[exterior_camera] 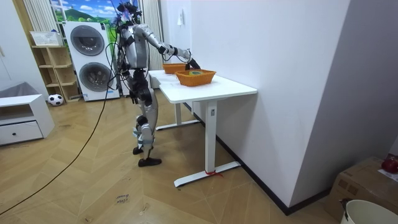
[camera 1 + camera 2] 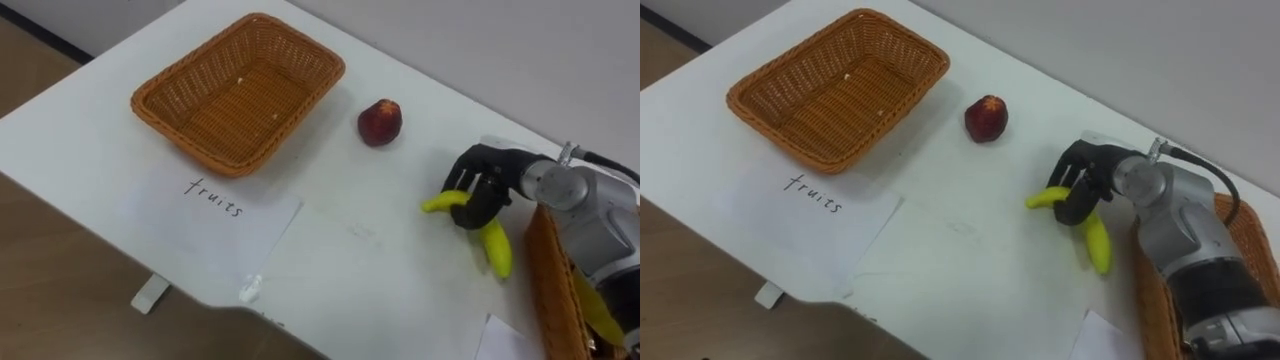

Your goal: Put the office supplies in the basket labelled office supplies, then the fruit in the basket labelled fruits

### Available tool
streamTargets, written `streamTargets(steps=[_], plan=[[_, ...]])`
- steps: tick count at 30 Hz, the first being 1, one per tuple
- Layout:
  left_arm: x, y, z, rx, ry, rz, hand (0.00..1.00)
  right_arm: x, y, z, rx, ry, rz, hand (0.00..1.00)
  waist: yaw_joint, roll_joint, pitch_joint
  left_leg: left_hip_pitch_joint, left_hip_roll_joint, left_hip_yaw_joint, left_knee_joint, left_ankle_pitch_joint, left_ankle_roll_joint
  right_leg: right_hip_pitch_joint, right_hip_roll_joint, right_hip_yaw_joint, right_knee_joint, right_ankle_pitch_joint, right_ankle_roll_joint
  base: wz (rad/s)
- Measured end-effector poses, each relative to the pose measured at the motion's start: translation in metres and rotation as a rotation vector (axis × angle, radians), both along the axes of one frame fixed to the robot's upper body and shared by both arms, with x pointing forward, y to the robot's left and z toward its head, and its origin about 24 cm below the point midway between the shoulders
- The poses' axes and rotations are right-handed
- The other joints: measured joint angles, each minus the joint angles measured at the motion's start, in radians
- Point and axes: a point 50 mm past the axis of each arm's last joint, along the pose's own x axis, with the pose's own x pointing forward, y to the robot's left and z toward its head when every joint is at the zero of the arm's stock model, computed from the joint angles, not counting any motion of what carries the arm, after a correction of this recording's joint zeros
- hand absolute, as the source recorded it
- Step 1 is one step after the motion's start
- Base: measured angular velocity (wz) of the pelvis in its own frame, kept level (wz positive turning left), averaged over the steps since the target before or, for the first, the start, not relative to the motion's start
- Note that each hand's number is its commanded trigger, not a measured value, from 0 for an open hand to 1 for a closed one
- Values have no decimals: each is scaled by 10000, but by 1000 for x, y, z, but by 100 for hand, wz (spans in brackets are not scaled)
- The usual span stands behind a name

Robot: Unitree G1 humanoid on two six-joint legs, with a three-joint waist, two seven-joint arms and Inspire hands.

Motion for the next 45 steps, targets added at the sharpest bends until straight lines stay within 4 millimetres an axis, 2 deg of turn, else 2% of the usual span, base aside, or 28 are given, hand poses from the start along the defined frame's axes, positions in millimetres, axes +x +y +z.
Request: streamTargets(steps=[4,7,13,16,17,19,24,27,31,33,36,45], plan=[[-3,-2,-1,156,-71,132,0,2,16,20,221,-900,681,100,-18,51,-43,106,12,159,-62,0,1,10,16,260,-2,0,0,-11],[-3,-5,-2,173,-144,263,0,3,22,33,309,-1455,964,100,-17,80,-111,145,4,159,-74,1,3,40,10,357,-1,0,0,-1],[-12,-6,-4,107,25,388,0,5,29,56,722,-2355,1282,100,-279,143,-128,314,-9,56,-121,3,6,251,-1,355,0,-3,6,5],[-19,-7,-6,53,179,458,0,7,26,61,870,-2531,1160,100,-318,166,-122,472,-10,15,-244,6,7,363,0,352,-4,-5,8,0],[-20,-7,-6,51,210,469,0,7,25,62,902,-2578,1118,100,-315,146,-151,487,-12,-2,-269,7,5,371,0,346,2,-5,8,0],[-20,-8,-6,37,217,472,0,7,26,67,940,-2773,1118,100,-282,146,-152,493,-18,0,-305,15,1,367,-1,350,4,-5,8,0],[-25,-7,-6,14,207,751,0,8,35,89,986,-3608,1507,100,-308,135,-165,472,-31,-131,-302,32,-2,422,2,159,2,-5,8,8],[-26,-7,-6,49,249,721,0,5,40,103,1036,-4339,1715,100,-269,208,-137,510,-63,-425,-269,35,4,583,-23,-213,-9,-12,20,31],[-31,-8,-6,51,326,760,0,7,42,110,1060,-4994,1605,100,-243,251,-112,546,-119,-593,-266,49,27,700,-59,-211,-12,-35,57,18],[-35,-8,-7,56,408,778,0,7,41,111,1073,-5176,1529,100,-233,264,-114,582,-183,-611,-282,64,53,759,-122,-200,-3,-92,151,15],[-39,-9,-7,93,522,733,0,7,41,113,1029,-5535,1388,100,-23,300,-106,575,-219,-610,-293,76,73,761,-160,-220,-1,-101,165,2],[-32,-9,-4,178,260,564,0,6,49,120,1244,-6604,1349,100,378,371,-126,515,-243,-667,-251,81,81,723,-192,-247,30,-120,194,3]])
